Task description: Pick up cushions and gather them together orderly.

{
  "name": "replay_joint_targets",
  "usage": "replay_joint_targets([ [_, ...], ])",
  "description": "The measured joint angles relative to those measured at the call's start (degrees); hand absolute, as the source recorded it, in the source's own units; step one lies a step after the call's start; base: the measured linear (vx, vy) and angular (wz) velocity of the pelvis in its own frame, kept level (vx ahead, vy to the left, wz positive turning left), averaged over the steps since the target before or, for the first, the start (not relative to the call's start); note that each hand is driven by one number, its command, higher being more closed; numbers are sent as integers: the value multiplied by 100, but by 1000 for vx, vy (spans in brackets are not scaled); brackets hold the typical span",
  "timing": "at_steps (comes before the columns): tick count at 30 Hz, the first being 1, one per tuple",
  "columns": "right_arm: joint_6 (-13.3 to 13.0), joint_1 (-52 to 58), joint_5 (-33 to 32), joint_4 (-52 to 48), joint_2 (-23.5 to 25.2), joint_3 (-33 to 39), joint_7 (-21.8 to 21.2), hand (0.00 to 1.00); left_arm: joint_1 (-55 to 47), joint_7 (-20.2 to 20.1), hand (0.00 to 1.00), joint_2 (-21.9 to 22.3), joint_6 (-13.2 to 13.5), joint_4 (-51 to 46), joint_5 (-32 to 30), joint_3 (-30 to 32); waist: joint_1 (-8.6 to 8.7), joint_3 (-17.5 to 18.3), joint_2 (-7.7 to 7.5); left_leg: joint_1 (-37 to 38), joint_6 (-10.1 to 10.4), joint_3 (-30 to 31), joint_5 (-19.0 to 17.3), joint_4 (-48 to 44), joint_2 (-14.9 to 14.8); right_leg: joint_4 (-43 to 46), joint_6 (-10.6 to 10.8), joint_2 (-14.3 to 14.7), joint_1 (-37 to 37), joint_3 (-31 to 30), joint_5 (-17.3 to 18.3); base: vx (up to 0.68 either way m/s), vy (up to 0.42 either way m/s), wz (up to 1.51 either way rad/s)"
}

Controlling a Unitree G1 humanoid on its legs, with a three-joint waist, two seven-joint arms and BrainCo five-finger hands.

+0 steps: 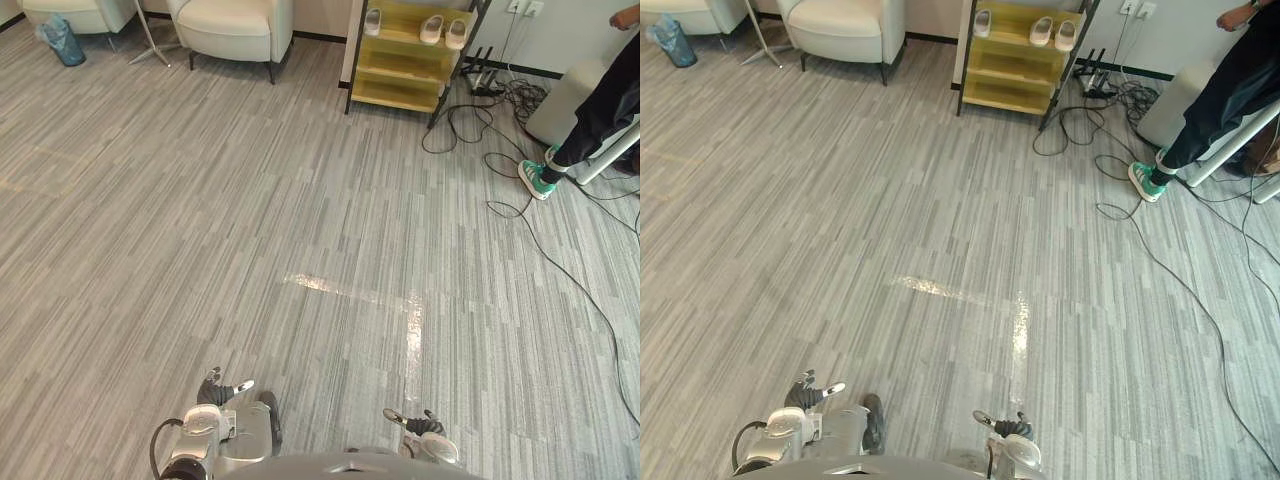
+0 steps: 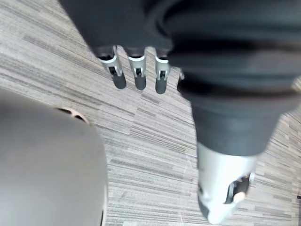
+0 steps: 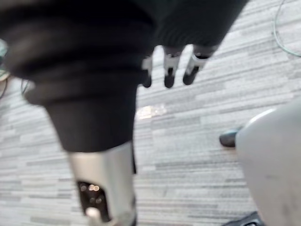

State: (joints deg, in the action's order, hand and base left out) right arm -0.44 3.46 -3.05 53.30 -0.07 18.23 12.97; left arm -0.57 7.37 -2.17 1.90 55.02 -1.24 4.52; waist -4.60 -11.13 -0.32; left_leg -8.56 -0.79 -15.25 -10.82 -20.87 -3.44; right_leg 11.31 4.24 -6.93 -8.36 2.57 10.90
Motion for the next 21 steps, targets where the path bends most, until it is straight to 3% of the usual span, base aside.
replay_joint_targets([
  [1, -30, 53, 0, -63, -31, -8, -5, 0, -9, -3, 0, 22, -10, 32, -5, -17, 4, 54, 17, 123, -70, -108, -125, 119, 87, 1038, 202, -137, 521, -159, 130, 142, 136, -31],
  [2, -62, 85, 0, -85, -45, -9, -9, 0, -24, -3, 0, 21, -21, 52, -5, -44, 47, 60, 23, 213, -79, -146, -133, 201, 144, 1671, 242, -196, 796, -211, 126, 180, 160, -19],
  [4, -125, 221, -148, -413, -31, -35, -28, 0, -74, 4, 0, -26, -75, 66, 2, -127, 200, 48, -21, 523, -162, -150, -273, 185, 316, 3917, 402, -353, 1804, -441, 20, 212, 126, 7],
  [6, -177, 291, -156, -587, -29, -181, -26, 0, -120, 11, 0, -25, -81, 47, 3, -126, 254, 32, 4, 781, -176, -160, -393, 178, 357, 4750, 372, -352, 2231, -341, 117, 259, 35, 12],
  [7, -182, 302, -153, -698, -17, -247, -28, 0, -128, 24, 0, -21, -81, -21, 4, -122, 278, 40, -23, 970, -172, -158, -476, 197, 354, 4907, 262, -329, 2494, -168, 287, 382, -58, 11],
  [8, -187, 283, -154, -750, 37, -251, -24, 0, -159, 79, 0, 5, -78, -45, 20, -96, 271, 30, -5, 1159, -134, -191, -529, 225, 256, 4494, 106, -278, 2668, 185, 474, 275, -66, 7],
  [9, -188, 281, -154, -750, 36, -253, -23, 0, -168, 81, 0, 6, -79, -45, 23, -94, 271, 29, -4, 1173, -134, -194, -529, 230, 250, 4450, 97, -277, 2670, 206, 484, 279, -109, 0],
  [11, -198, 273, -158, -754, 29, -256, -16, 0, -246, 115, 0, 46, -76, -48, 116, 2, 282, 40, 26, 1456, 13, -290, -538, 475, 62, 2962, -86, -266, 2759, 913, 405, 244, -126, -9],
  [12, -197, 267, -160, -745, 31, -257, -6, 0, -253, 115, 0, 43, -73, -46, 117, 9, 272, 44, 19, 1495, 88, -322, -543, 558, 49, 2544, -151, -264, 2751, 987, 258, 323, -193, -17],
  [13, -193, 277, -159, -736, 53, -283, 8, 0, -269, 114, 0, 38, -72, -43, 117, 61, 272, 71, -27, 1593, 214, -349, -563, 660, 71, 1774, -218, -270, 2715, 1007, -282, 357, -233, -33],
  [14, -191, 266, -160, -731, -3, -298, 13, 0, -282, 117, 0, 141, -72, 22, 119, 193, 260, 122, 63, 1732, 417, -337, -660, 752, -42, 1600, -352, -163, 2689, 1028, -698, 361, -238, -31],
  [18, -213, 269, -166, -741, -171, -189, 27, 0, -274, 109, 0, 417, -67, 71, 111, 198, 327, 242, 461, 1766, 574, -149, -541, 923, -285, 1580, -458, 84, 2622, 1271, -325, 262, -169, 7],
  [20, -207, 270, -167, -712, -170, -161, 34, 0, -255, 101, 0, 443, -67, 75, 111, 184, 335, 244, 459, 1696, 597, 14, -489, 611, -410, 1569, -455, 96, 2424, 1439, -116, 230, -172, 51],
  [21, -200, 290, -174, -696, -164, -128, 49, 0, -231, 99, 0, 436, -66, 62, 107, 159, 345, 245, 468, 1480, 613, 122, -468, -86, -580, 1467, -467, 102, 2168, 1589, -15, 198, -177, 72],
])
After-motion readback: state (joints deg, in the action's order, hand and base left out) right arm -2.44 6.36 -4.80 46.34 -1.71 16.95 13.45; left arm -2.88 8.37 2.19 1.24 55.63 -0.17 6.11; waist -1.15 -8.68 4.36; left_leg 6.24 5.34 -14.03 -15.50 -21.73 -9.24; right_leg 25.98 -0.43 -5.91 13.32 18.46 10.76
